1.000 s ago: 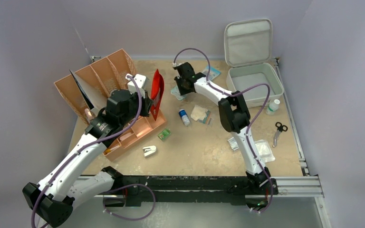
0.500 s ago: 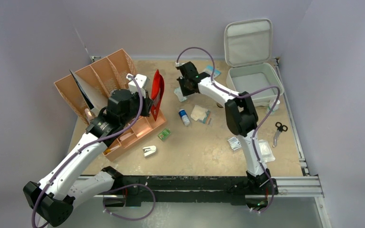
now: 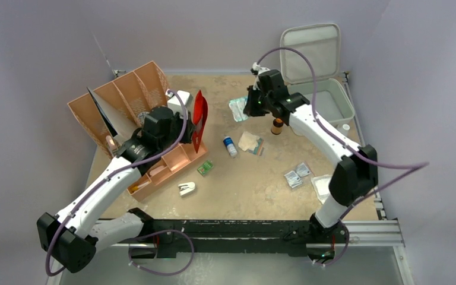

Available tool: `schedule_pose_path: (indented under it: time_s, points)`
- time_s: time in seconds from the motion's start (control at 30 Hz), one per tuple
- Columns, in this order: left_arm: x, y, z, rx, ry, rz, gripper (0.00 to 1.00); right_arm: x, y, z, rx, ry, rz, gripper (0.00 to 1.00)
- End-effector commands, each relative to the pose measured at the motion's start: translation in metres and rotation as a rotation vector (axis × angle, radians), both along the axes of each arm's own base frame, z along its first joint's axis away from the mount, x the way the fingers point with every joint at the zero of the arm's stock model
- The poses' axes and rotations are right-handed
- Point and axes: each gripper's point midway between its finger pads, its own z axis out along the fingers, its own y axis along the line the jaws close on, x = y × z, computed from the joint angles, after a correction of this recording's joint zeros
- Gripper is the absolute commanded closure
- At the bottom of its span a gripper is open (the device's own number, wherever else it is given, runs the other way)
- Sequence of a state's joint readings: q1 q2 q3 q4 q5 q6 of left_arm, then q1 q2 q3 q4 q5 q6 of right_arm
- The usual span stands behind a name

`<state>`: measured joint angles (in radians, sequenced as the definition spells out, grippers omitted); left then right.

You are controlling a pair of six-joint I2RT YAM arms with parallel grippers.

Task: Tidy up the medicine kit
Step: Place the medical item at the medicine pouch.

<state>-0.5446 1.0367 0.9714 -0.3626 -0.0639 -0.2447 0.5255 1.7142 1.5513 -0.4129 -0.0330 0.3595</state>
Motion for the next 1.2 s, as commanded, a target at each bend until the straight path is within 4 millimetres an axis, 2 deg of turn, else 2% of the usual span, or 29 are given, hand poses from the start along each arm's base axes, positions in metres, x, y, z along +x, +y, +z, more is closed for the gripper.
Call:
schedule_pose_path:
  time_s: [0.0, 0.13, 0.2, 0.3, 0.43, 0.7, 0.87, 1.17]
  points:
    - [0.013, -0.015, 0.033, -0.086, -0.055, -0.009, 1.0, -0.038, 0.011, 0.033, 0.206, 0.032, 0.026, 1.0]
    - [0.02, -0.029, 0.033, -0.115, -0.066, -0.051, 1.0, -0.063, 0.03, 0.06, 0.438, 0.062, 0.061, 1.0]
    - [0.024, -0.036, 0.035, -0.128, -0.075, -0.077, 1.0, -0.069, 0.036, 0.069, 0.531, 0.099, 0.044, 1.0]
    - [0.03, -0.042, 0.031, -0.137, -0.07, -0.083, 1.0, -0.065, 0.038, 0.08, 0.603, 0.104, -0.008, 1.0]
    - [0.031, -0.049, 0.03, -0.151, -0.081, -0.116, 1.0, -0.048, 0.041, 0.092, 0.676, 0.082, -0.082, 1.0]
    - [0.022, -0.053, 0.039, -0.147, -0.108, -0.18, 1.0, -0.04, 0.051, 0.092, 0.677, 0.135, -0.143, 1.0]
    - [0.019, -0.057, 0.041, -0.162, -0.113, -0.206, 1.0, -0.046, 0.054, 0.076, 0.589, 0.168, -0.178, 1.0]
    - [0.012, -0.07, 0.048, -0.193, -0.122, -0.294, 1.0, -0.042, 0.06, 0.059, 0.5, 0.205, -0.262, 1.0]
